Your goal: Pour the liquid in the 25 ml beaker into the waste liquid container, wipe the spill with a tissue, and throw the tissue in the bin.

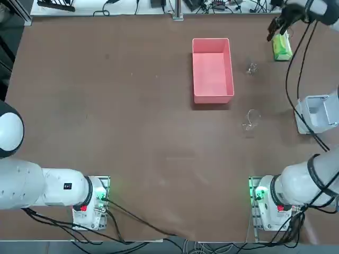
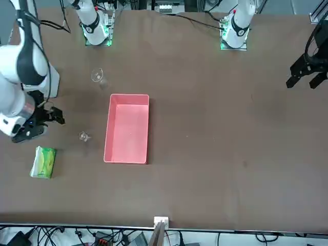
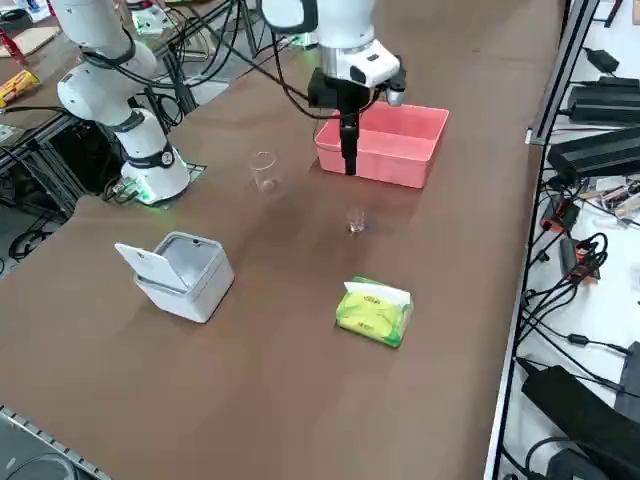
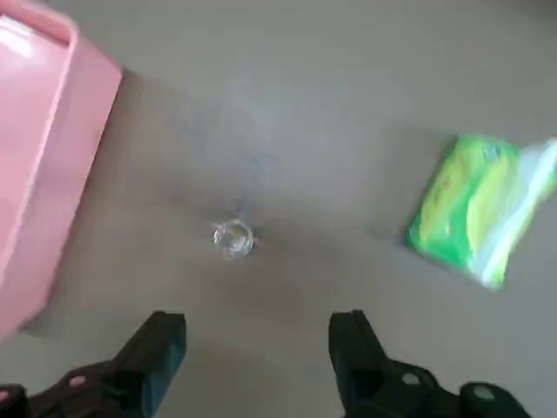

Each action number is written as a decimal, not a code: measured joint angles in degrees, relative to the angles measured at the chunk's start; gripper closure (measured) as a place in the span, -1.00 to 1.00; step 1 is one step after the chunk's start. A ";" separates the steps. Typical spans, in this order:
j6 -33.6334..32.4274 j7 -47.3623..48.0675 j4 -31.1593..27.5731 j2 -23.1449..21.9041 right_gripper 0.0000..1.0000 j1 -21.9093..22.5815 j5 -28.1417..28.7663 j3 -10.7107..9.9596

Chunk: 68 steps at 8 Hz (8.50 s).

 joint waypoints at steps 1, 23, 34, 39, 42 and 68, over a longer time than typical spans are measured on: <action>5.45 -5.61 -4.50 -1.13 -1.00 -0.21 0.00 -0.01; -17.59 -104.96 4.84 21.08 -1.00 -20.77 50.21 -0.37; -18.37 -112.11 13.39 33.87 -1.00 -20.37 52.41 0.45; -17.37 -112.34 15.93 36.46 -1.00 -18.01 53.19 0.64; -16.61 -112.44 15.93 36.61 -1.00 -17.31 53.41 0.65; -15.86 -113.52 16.56 38.47 -0.73 -15.52 55.76 0.64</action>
